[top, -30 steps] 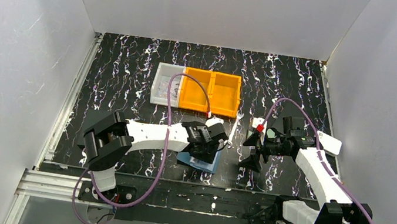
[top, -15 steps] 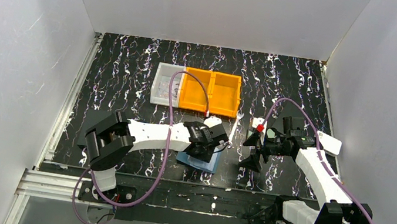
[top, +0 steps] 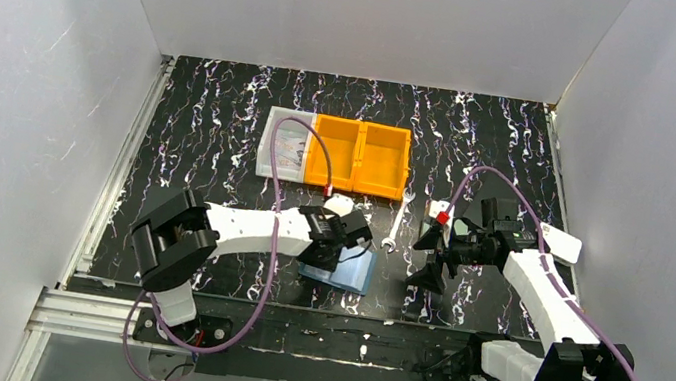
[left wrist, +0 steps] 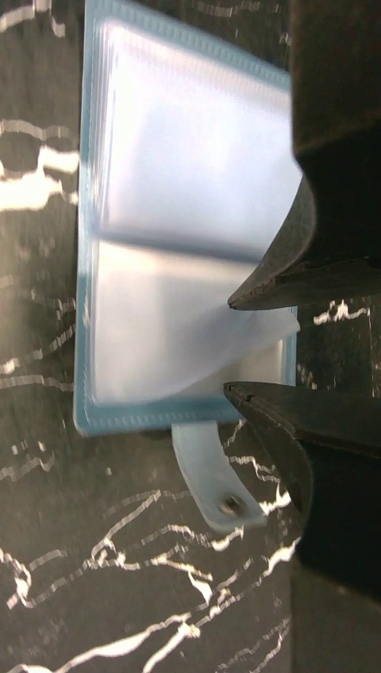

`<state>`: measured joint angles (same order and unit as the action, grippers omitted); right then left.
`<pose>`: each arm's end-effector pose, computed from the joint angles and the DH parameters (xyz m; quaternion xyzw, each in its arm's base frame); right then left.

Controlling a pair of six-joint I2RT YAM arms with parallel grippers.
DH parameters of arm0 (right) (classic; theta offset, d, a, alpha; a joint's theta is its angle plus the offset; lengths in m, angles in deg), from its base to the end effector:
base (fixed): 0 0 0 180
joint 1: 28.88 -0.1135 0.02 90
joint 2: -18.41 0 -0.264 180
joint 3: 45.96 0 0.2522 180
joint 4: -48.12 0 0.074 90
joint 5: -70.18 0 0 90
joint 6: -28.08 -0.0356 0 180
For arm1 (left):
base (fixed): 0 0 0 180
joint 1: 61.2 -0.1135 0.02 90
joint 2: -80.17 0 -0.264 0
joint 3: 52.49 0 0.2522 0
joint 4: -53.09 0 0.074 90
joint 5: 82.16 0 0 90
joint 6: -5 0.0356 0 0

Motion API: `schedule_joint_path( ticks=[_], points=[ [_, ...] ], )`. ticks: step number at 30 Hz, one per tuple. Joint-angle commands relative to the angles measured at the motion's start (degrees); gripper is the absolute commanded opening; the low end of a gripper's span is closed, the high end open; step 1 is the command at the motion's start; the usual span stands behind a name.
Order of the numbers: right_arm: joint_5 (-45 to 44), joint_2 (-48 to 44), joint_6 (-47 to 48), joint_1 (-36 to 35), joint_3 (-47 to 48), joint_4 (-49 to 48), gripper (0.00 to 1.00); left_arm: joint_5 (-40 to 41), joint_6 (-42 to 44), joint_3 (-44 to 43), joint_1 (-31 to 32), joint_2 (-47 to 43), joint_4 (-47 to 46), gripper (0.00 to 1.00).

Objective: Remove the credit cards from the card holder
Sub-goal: Open the card holder at the center of the board.

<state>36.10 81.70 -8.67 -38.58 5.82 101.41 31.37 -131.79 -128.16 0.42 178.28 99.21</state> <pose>0.1808 0.0608 0.2140 -0.5373 0.6818 0.3534 0.3487 0.1690 -0.2830 0.1793 0.0865 0.9588 -0.0305 0.2690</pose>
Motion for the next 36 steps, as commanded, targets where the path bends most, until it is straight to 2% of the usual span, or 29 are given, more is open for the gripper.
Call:
schedule_joint_path(
  ticks=[1, 5, 8, 13, 14, 19, 22, 25, 28, 32, 36],
  points=[
    [2.0, 0.1, 1.3, 0.2, 2.4, 1.1, 1.0, 2.0, -1.7, 3.7, -2.4, -5.5, 2.0, 0.38],
    [1.5, 0.5, 2.0, -1.2, 2.8, 1.9, 1.0, -3.0, -2.1, 8.0, -4.6, -9.6, -2.5, 0.38],
    [-0.9, 1.2, 0.8, -5.3, 4.1, 1.0, 0.98, -4.6, -2.1, 10.9, -5.2, -13.0, -4.9, 0.38],
    [-18.4, 2.3, -9.3, -19.7, 8.2, -6.9, 0.83, -7.2, 0.0, 15.0, -5.7, -20.3, -8.3, 0.36],
    [-21.3, 2.9, -10.5, -21.7, 9.0, -8.1, 0.76, -7.7, 0.2, 16.1, -5.8, -21.9, -9.8, 0.36],
    [-29.8, 8.2, -13.3, -30.8, 10.7, -12.4, 0.22, -12.6, -0.5, 23.7, -5.8, -33.6, -19.1, 0.35],
    [-32.8, 10.3, -15.3, -35.0, 8.9, -18.4, 0.02, -14.3, -2.1, 27.6, -5.8, -41.3, -22.6, 0.34],
    [-34.5, 12.0, -16.8, -36.2, 8.3, -21.4, 0.01, -16.7, -2.1, 31.1, -5.8, -49.0, -26.3, 0.33],
    [-36.0, 13.1, -18.1, -37.5, 7.7, -23.9, 0.01, -21.9, -1.2, 34.5, -5.9, -52.7, -33.6, 0.33],
    [-36.7, 16.6, -21.2, -38.3, 7.6, -26.1, 0.01, -27.8, -0.2, 35.7, -5.8, -49.7, -36.8, 0.34],
    [-37.6, 19.4, -23.0, -38.4, 7.6, -27.3, 0.01, -28.3, 0.1, 37.2, -5.3, -47.4, -40.9, 0.34]
  ],
)
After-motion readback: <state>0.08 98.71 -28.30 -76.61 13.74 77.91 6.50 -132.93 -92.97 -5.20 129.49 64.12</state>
